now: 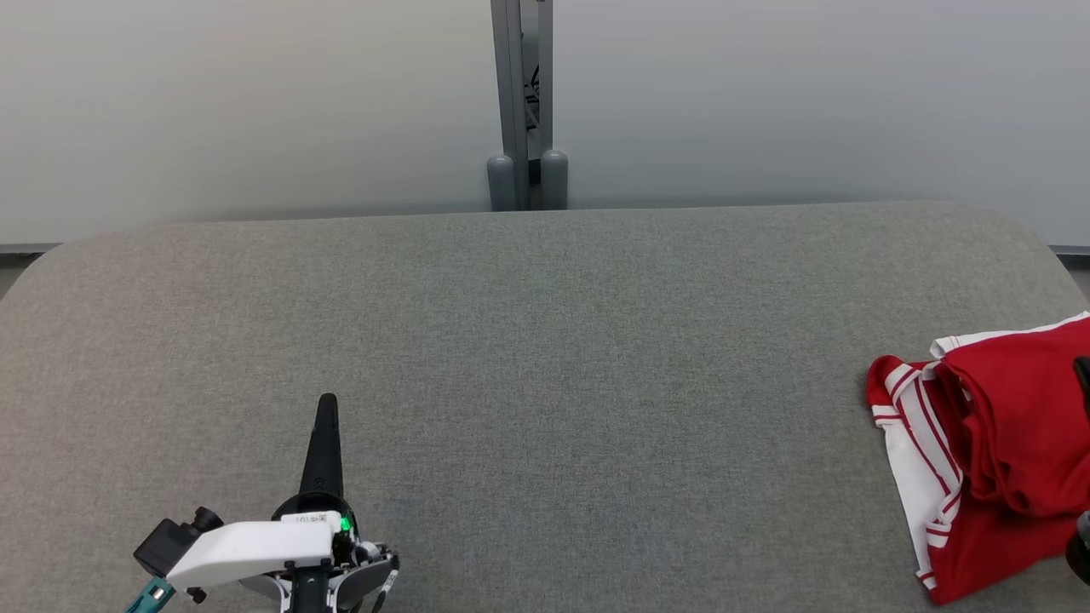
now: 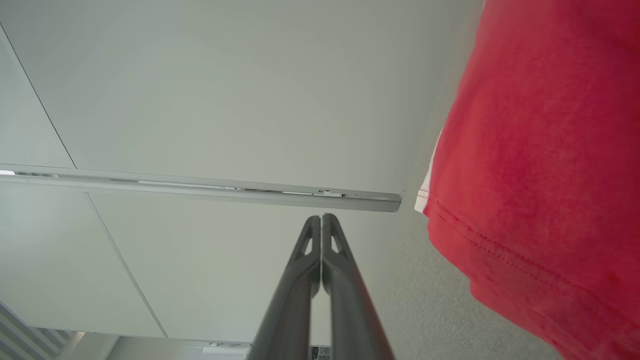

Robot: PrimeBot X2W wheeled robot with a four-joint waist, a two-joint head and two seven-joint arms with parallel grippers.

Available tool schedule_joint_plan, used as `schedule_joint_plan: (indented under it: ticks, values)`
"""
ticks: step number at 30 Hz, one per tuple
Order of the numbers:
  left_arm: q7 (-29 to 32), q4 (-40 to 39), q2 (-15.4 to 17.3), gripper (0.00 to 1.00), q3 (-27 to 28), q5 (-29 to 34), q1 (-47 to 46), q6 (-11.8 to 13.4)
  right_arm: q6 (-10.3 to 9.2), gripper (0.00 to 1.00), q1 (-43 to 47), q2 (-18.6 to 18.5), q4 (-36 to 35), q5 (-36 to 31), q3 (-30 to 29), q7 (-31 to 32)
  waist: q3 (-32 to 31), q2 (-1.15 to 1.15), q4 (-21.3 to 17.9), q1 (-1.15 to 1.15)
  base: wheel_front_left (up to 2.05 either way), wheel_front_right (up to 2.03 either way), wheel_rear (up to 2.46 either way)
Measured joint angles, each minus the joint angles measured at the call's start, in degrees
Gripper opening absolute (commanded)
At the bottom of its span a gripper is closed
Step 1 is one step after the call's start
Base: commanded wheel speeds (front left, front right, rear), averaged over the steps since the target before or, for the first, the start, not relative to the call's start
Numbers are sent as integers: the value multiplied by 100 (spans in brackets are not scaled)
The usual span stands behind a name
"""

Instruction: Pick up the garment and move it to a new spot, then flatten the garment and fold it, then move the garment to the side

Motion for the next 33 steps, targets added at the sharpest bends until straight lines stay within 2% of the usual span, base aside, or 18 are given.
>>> schedule_joint_plan:
  ticks: [12, 33]
  values:
    - [-34, 44, -57, 0, 10, -415, -91, -118, 0, 0, -119, -40, 126, 425, -153, 176, 27, 0, 19, 0, 0, 0, 0]
    - [-34, 42, -57, 0, 12, -422, -95, -121, 0, 0, -132, -52, 127, 432, -142, 175, 27, 0, 18, 0, 0, 0, 0]
